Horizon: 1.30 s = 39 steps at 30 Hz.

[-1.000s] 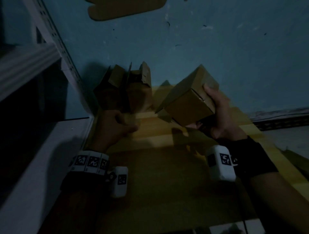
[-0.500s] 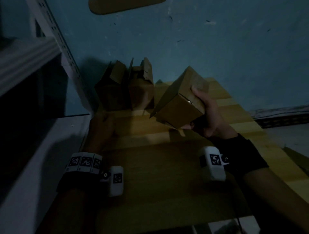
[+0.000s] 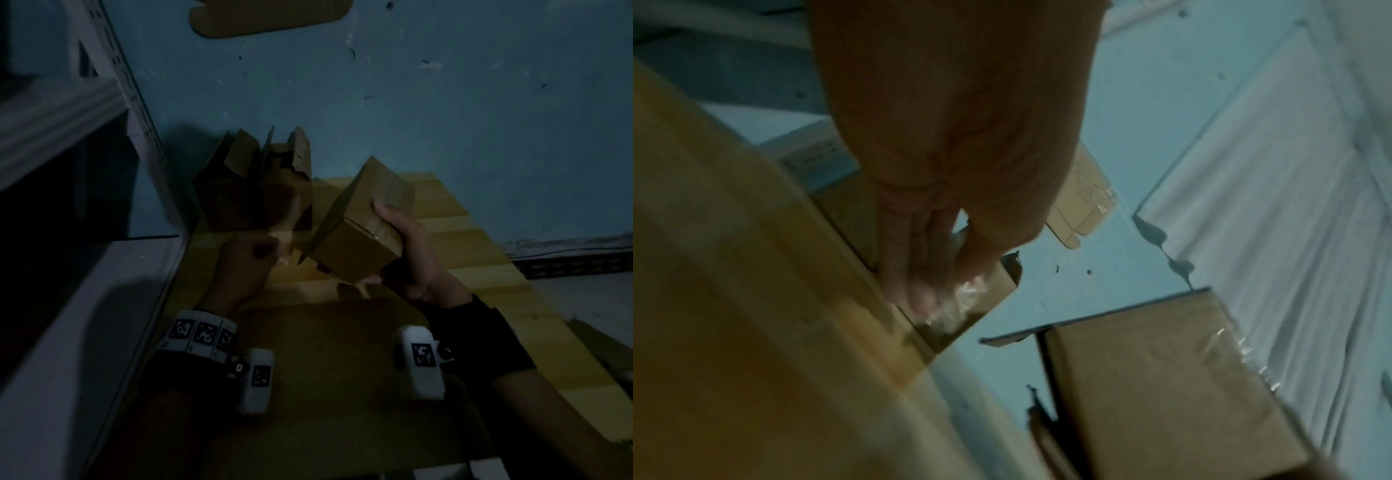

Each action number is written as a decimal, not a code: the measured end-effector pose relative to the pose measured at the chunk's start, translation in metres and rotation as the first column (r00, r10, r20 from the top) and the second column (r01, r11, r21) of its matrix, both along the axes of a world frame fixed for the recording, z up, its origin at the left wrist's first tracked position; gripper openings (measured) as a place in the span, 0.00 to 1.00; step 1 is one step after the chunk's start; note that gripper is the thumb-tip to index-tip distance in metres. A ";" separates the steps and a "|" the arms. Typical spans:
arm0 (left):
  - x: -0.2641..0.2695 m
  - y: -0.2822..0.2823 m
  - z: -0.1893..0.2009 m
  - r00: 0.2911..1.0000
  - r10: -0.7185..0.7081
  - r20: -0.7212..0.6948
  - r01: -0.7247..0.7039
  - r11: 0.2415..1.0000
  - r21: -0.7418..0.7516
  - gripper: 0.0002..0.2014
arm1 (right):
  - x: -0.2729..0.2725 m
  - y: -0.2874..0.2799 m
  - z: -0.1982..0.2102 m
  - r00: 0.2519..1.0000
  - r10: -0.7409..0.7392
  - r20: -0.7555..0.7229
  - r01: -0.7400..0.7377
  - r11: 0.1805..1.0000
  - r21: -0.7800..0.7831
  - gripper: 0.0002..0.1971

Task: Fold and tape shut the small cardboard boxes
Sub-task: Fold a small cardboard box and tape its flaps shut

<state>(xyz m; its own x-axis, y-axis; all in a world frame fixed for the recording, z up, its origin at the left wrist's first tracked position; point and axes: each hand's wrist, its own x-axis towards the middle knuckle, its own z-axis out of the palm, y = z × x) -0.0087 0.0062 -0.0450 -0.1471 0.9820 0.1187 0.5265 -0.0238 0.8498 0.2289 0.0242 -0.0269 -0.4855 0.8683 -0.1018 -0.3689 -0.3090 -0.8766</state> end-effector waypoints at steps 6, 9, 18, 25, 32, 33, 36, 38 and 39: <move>-0.003 -0.002 0.003 0.996 0.083 0.010 -0.084 0.995 0.051 0.13 | 0.004 0.000 0.000 0.998 -0.017 0.060 0.015 0.999 0.034 0.30; 0.001 0.002 0.009 0.986 0.143 0.083 -0.149 0.987 0.063 0.08 | 0.003 -0.002 0.001 0.994 -0.035 0.099 0.031 0.999 0.038 0.30; 0.002 0.012 0.011 0.975 0.222 0.026 -0.223 0.973 0.055 0.11 | -0.004 -0.005 0.002 0.990 -0.015 0.142 0.013 1.000 0.012 0.28; -0.005 0.016 0.004 0.976 0.204 -0.076 -0.204 0.979 0.010 0.08 | -0.005 -0.003 -0.002 0.992 -0.012 0.128 0.012 1.000 0.006 0.30; -0.006 0.016 0.001 0.980 0.137 -0.144 -0.151 0.985 -0.086 0.12 | -0.008 0.000 -0.004 0.989 -0.005 0.151 0.003 1.000 0.010 0.33; -0.006 0.016 0.002 0.978 0.152 -0.142 -0.167 0.981 -0.101 0.14 | -0.007 -0.001 -0.003 0.989 -0.003 0.149 0.002 1.000 0.008 0.33; -0.008 0.019 0.004 0.978 0.156 -0.142 -0.172 0.979 -0.112 0.13 | -0.007 -0.004 -0.001 0.989 -0.003 0.148 0.001 1.000 0.011 0.31; -0.006 0.016 0.006 0.977 0.137 -0.166 -0.151 0.986 -0.076 0.11 | -0.007 -0.005 0.001 0.989 -0.003 0.150 0.001 1.000 0.010 0.30; -0.005 0.014 0.007 0.976 0.141 -0.166 -0.150 0.988 -0.044 0.10 | -0.008 -0.006 0.002 0.989 -0.001 0.150 0.000 1.000 0.007 0.31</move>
<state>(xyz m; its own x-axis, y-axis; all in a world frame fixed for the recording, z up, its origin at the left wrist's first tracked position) -0.0135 0.0203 -0.0381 -0.2723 0.9572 0.0985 0.6514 0.1080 0.7510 0.2211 0.0186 -0.0251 -0.4649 0.8694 -0.1673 -0.2328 -0.3024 -0.9243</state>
